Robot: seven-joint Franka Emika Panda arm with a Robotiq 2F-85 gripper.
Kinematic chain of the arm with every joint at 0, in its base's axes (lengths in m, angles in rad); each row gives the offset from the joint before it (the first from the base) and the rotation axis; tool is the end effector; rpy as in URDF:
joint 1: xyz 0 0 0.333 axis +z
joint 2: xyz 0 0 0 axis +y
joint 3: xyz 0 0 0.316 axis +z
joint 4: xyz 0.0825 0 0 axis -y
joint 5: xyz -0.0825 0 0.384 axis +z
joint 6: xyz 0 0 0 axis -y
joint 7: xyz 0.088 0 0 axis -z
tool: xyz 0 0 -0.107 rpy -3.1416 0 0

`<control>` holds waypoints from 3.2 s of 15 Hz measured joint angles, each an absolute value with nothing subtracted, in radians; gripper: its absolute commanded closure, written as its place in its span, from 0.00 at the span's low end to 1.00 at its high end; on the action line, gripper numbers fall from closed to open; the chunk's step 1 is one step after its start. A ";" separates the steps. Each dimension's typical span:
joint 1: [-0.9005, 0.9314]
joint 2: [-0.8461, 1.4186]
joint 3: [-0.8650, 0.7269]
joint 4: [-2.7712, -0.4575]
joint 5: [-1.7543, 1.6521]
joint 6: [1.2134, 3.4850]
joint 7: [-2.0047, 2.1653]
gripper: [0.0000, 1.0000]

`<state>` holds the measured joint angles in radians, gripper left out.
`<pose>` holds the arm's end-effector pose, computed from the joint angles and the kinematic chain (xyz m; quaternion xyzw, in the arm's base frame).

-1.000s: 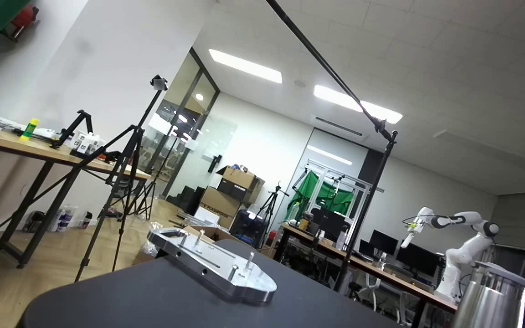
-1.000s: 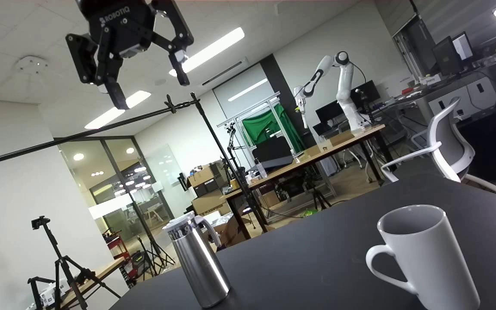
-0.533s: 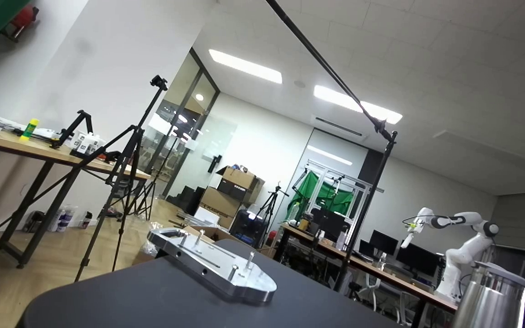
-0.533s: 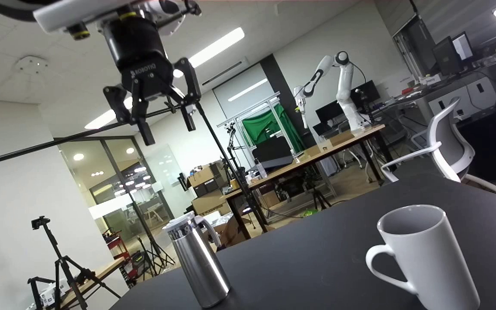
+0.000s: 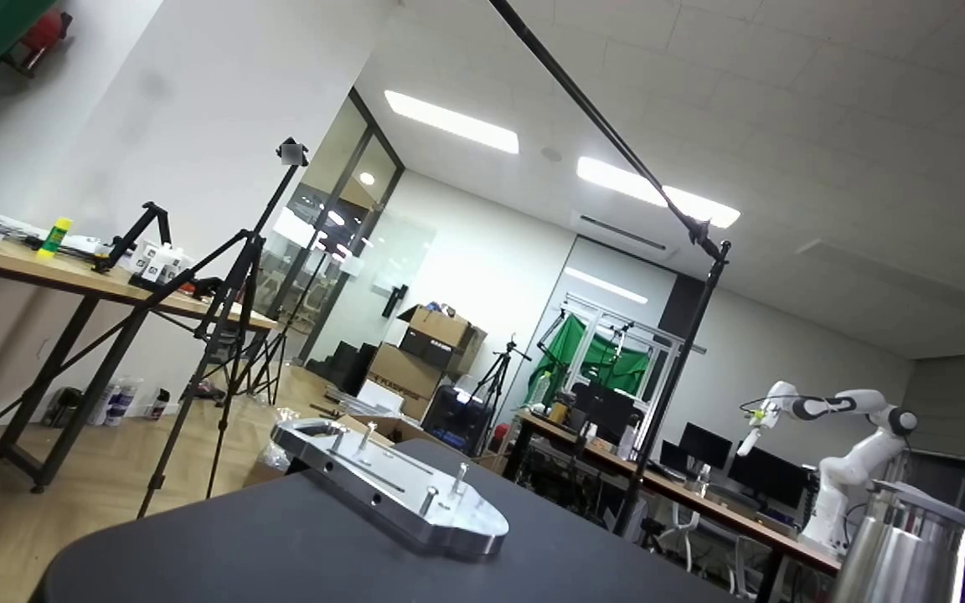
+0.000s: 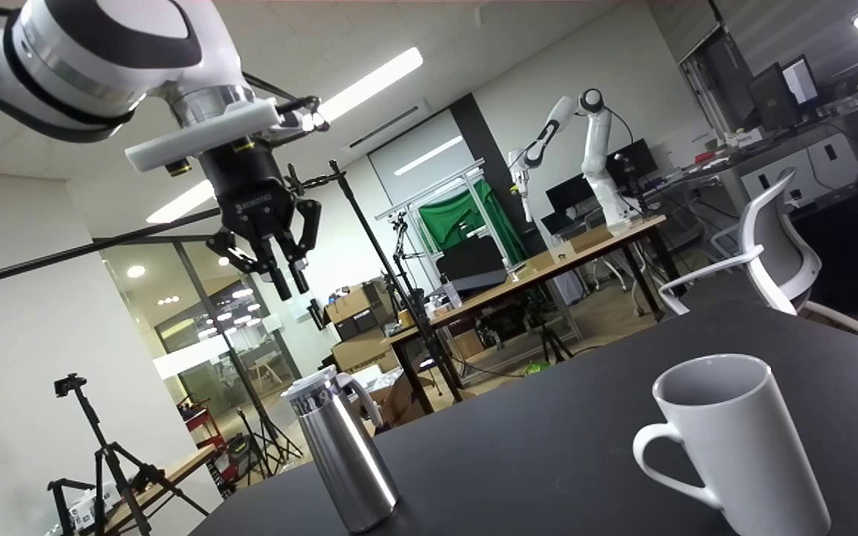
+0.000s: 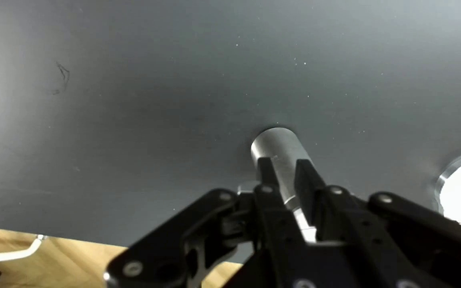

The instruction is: Open and close the lid on the top of the flask

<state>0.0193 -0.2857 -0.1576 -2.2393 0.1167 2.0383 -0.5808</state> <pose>0.4703 -0.0630 0.4923 -0.9767 -0.1972 -0.0637 0.0564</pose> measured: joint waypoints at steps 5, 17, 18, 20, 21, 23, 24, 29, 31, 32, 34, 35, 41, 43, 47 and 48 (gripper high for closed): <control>0.031 -0.279 -0.095 -2.237 0.113 2.087 -0.553 0.99; 0.029 -0.278 -0.097 -2.237 0.112 2.087 -0.553 1.00; 0.029 -0.278 -0.097 -2.238 0.113 2.087 -0.555 1.00; 0.031 -0.269 -0.093 -2.239 0.111 2.103 -0.555 1.00; 0.031 -0.257 -0.086 -2.238 0.101 2.128 -0.554 1.00; 0.037 -0.217 -0.063 -2.234 0.079 2.189 -0.553 1.00; 0.042 -0.191 -0.049 -2.230 0.070 2.223 -0.550 1.00; 0.077 -0.065 0.026 -2.198 0.019 2.335 -0.510 1.00; 0.089 -0.036 0.051 -2.181 -0.005 2.357 -0.493 1.00; 0.093 -0.027 0.060 -2.174 -0.018 2.366 -0.488 1.00; 0.098 -0.020 0.075 -2.165 -0.035 2.382 -0.484 1.00; 0.099 -0.019 0.080 -2.163 -0.043 2.390 -0.484 1.00; 0.100 0.019 0.089 -2.164 -0.057 2.482 -0.488 1.00; 0.100 0.043 0.089 -2.164 -0.056 2.509 -0.488 1.00; 0.099 0.077 0.096 -2.164 -0.055 2.538 -0.488 1.00; 0.099 0.081 0.098 -2.164 -0.054 2.541 -0.488 1.00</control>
<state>0.0994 0.0806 0.0979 -2.1644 -0.0544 2.5411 -0.4884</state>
